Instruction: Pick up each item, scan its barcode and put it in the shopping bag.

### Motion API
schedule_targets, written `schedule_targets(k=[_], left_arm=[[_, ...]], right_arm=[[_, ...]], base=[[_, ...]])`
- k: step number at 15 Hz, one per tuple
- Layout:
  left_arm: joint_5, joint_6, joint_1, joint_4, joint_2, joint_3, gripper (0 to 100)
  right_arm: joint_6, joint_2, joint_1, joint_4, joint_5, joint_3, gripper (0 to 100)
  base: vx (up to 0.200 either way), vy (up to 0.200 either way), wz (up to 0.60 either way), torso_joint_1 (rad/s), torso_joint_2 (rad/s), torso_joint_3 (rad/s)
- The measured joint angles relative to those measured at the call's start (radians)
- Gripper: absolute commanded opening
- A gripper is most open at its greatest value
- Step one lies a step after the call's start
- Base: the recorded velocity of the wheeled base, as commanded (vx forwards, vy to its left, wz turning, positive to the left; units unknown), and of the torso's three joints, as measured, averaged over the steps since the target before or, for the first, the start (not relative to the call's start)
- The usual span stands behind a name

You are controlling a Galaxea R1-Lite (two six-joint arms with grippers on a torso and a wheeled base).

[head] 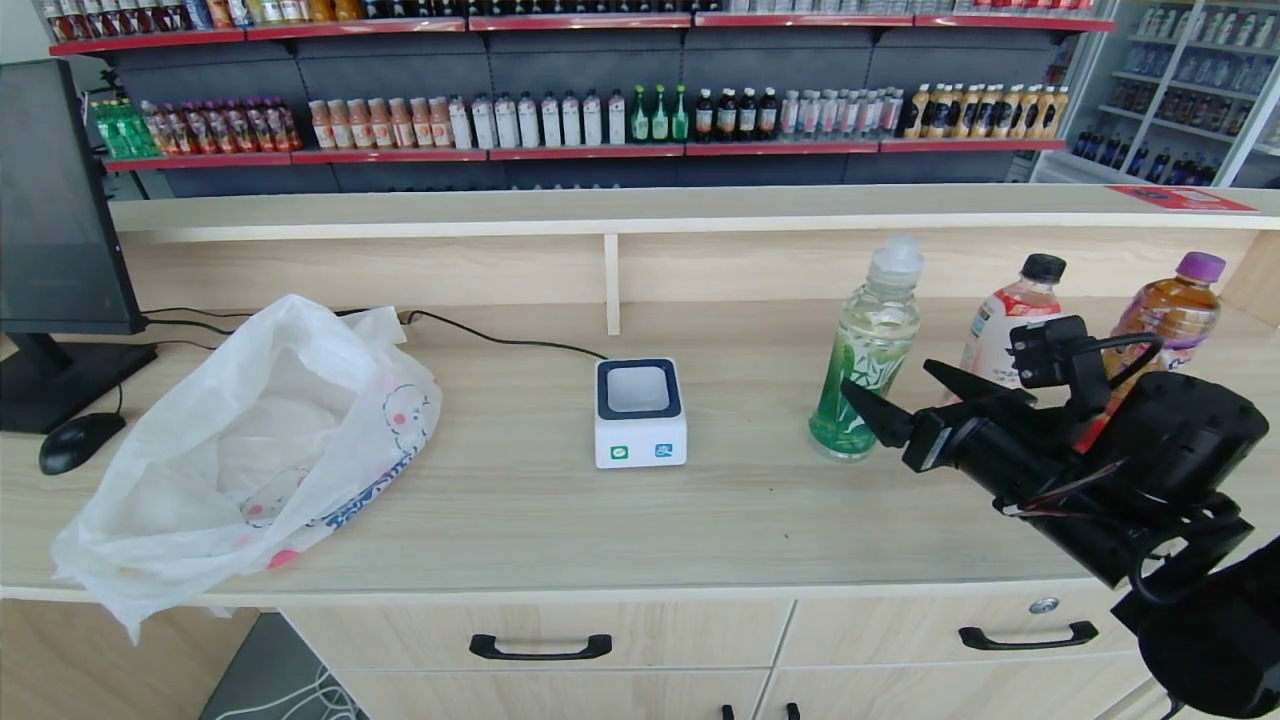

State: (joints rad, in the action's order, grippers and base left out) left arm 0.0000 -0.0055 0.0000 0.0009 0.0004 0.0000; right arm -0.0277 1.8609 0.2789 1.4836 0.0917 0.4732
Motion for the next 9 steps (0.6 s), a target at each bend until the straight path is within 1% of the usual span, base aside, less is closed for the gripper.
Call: schedule_targets(k=[6,9], left_arm=[[0.000,0.000,0.000,0.000,0.000,0.000,100],[0.000,0.000,0.000,0.000,0.000,0.000,100]], right_arm=[[-0.020,0.077,-0.005,0.017,-0.003,0.016,100],[-0.022,0.110,-0.004,0.018,-0.006,0.046,100]], base=[[0.000,0.000,0.00,0.000,0.00,0.000],[0.000,0.000,0.00,0.000,0.00,0.000]])
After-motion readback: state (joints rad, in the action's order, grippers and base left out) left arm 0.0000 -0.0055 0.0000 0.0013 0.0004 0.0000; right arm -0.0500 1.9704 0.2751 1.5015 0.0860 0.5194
